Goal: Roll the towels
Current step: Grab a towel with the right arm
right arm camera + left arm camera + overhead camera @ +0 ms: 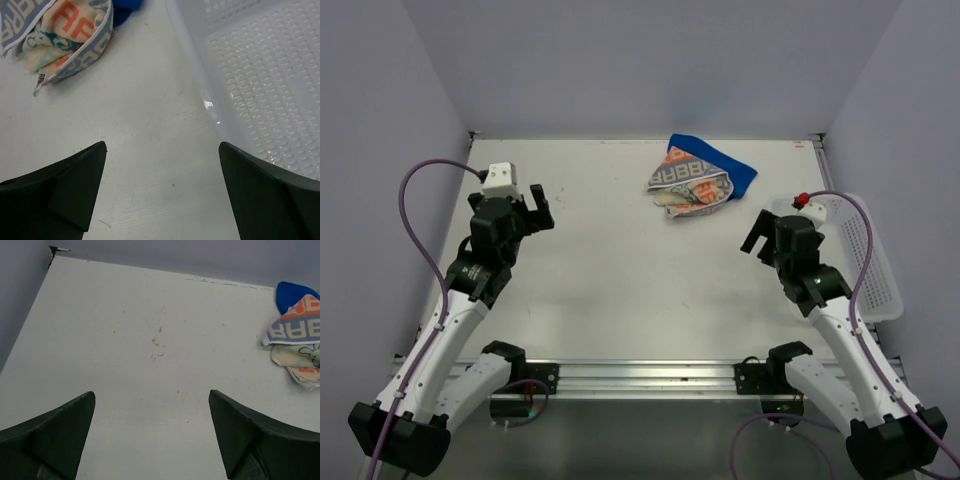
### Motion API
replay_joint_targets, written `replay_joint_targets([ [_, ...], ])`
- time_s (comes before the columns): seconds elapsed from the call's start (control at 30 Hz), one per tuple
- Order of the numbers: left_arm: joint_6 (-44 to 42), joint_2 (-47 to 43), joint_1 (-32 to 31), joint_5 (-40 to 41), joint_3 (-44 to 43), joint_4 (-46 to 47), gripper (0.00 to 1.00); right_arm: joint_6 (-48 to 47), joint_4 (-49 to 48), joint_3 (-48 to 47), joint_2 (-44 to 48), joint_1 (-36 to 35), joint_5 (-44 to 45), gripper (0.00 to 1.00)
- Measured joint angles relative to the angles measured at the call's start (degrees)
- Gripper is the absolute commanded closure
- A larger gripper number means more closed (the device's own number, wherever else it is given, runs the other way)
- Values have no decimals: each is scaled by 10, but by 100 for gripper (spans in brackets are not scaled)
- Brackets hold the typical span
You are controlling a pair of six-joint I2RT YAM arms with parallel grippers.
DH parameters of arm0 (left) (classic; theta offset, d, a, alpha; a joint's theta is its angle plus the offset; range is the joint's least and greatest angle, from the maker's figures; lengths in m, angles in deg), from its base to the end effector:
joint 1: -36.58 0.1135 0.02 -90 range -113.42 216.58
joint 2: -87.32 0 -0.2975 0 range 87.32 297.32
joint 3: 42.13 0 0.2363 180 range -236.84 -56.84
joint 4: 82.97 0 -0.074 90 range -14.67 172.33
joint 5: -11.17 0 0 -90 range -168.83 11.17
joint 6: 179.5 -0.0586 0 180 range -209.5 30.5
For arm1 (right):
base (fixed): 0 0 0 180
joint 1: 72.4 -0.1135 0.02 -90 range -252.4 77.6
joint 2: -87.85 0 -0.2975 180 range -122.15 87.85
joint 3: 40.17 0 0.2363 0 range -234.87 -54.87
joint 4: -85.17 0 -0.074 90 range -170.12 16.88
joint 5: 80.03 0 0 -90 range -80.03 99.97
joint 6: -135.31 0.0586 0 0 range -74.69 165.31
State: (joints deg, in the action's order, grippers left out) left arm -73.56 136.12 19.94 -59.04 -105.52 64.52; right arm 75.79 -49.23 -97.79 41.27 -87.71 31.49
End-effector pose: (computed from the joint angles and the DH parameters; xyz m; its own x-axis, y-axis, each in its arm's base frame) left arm 0.1739 -0.0313 0.3571 -0.2727 -0.1882 -0.9435 -0.1187 0.9798 -0.1611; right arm 0.1535 0.0197 0.3019 -0.4483 0.3665 -0.8153 0.3169 0.9180 0.2384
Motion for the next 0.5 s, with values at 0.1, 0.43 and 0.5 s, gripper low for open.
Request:
replay_joint_targets([
  [0.1,0,0,0,-2,0,0,0,2,0,0,-3,0,0,1],
  [0.43,0,-2,0,-22,0,2,0,-17,-52,-8,-56,0,-85,1],
  [0.5,0,-2,0,-27,0,2,0,-24,-53,-36,-105,-6,-108,1],
])
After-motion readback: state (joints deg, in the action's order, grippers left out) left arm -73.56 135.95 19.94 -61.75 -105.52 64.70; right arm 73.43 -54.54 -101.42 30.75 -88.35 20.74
